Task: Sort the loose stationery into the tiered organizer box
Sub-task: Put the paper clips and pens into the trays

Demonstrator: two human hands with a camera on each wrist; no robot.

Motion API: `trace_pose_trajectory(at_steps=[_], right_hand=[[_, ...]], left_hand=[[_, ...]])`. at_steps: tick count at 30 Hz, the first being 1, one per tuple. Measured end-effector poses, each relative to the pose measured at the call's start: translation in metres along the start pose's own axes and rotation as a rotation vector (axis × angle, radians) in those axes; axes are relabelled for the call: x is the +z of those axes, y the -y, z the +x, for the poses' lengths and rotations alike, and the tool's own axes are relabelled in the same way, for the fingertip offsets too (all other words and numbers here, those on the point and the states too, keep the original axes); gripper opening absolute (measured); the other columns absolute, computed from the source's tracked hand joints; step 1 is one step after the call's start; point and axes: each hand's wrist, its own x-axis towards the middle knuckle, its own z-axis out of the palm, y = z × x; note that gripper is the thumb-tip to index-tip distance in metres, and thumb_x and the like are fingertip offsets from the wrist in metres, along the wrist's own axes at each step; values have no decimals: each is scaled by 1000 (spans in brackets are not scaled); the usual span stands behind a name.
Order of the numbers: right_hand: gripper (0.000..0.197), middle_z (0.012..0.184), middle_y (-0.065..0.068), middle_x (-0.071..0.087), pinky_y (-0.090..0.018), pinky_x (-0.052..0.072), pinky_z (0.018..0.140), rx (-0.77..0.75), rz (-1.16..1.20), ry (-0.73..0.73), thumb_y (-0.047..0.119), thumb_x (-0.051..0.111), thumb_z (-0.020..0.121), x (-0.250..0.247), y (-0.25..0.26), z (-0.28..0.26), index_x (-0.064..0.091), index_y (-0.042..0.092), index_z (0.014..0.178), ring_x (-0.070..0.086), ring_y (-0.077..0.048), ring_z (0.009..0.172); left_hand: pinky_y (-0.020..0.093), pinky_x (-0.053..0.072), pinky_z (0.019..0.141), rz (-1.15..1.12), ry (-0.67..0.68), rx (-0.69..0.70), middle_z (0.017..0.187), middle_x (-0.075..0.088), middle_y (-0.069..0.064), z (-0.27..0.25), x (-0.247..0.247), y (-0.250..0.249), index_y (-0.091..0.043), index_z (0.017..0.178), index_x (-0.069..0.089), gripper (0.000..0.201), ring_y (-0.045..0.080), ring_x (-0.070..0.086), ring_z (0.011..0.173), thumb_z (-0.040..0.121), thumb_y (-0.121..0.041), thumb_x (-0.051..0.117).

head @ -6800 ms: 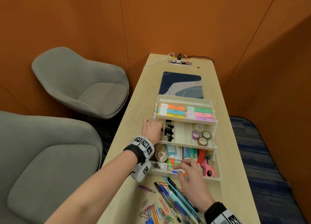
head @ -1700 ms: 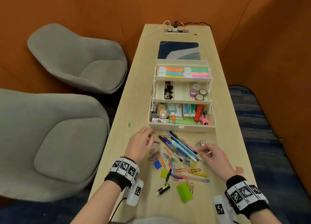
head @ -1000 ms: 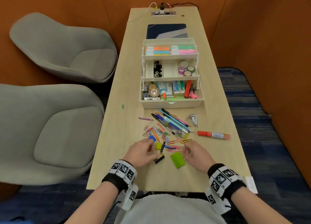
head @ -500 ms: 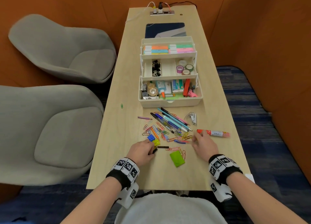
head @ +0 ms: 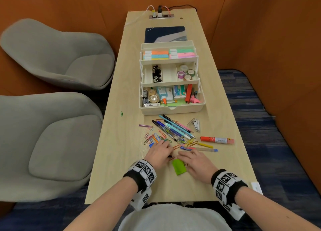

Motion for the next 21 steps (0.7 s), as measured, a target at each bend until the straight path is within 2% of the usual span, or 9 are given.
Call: trace_pose_trajectory(at_steps=[4,6,8,10,12,14,17,19,21], right_hand=[[48,144,5,38,-32,28,111,12,48,-38,17,48,92,1,-10,-5,43,26,139,28,-18,134],[42,137,4,42,-28,30,110,41,92,-71,17,51,91,2,-14,-8,48,23,133,33,-16,129],[35,128,4,45,-28,36,106,95,123,-110,19,53,91,0,-16,-8,53,21,125,39,-13,120],[39,129,6,44,-29,35,105,136,132,-94,21,54,90,-2,-14,-6,50,21,128,39,-13,118],[47,134,6,41,-26,31,107,110,125,-71,22,54,89,-1,-12,-4,46,22,135,36,-15,123],[42,130,4,43,-26,30,103,78,101,-77,21,53,89,0,-10,-3,52,23,131,37,-15,121],[23,116,0,49,-23,36,91,149,154,-113,20,51,93,0,-12,-3,60,16,113,45,-18,111],[16,113,-1,51,-21,36,85,186,155,-108,22,49,94,-2,-15,-3,59,13,104,46,-17,104],[15,111,-2,50,-20,34,81,196,138,-73,22,48,95,-4,-16,-1,56,12,102,45,-17,101]], left_hand=[[35,37,96,11,47,-7,128,49,5,1,3,8,-15,129,48,33,23,46,117,96,-16,47],[35,38,95,-1,45,-8,128,50,5,0,4,12,-16,129,48,35,23,47,116,94,-13,48],[34,39,93,-21,26,-1,124,51,4,-1,5,13,-16,124,50,31,23,48,113,93,-14,47],[32,38,90,-63,-12,-2,119,51,3,-1,5,11,-17,118,53,26,21,48,110,93,-16,47],[31,38,89,-101,-71,-9,116,50,1,2,5,8,-18,116,53,24,20,48,107,92,-17,47],[31,38,90,-103,-99,-22,116,48,2,9,4,3,-17,117,51,24,20,47,107,93,-19,49],[35,35,101,-64,-52,-87,124,46,4,20,1,-4,-16,123,48,35,22,44,115,92,-29,54],[39,33,105,-45,-16,-132,128,45,6,28,-1,-9,-14,128,45,44,25,43,120,91,-34,56],[40,31,105,0,-8,-165,130,45,8,36,-1,-14,-13,131,43,46,27,43,122,91,-32,57]])
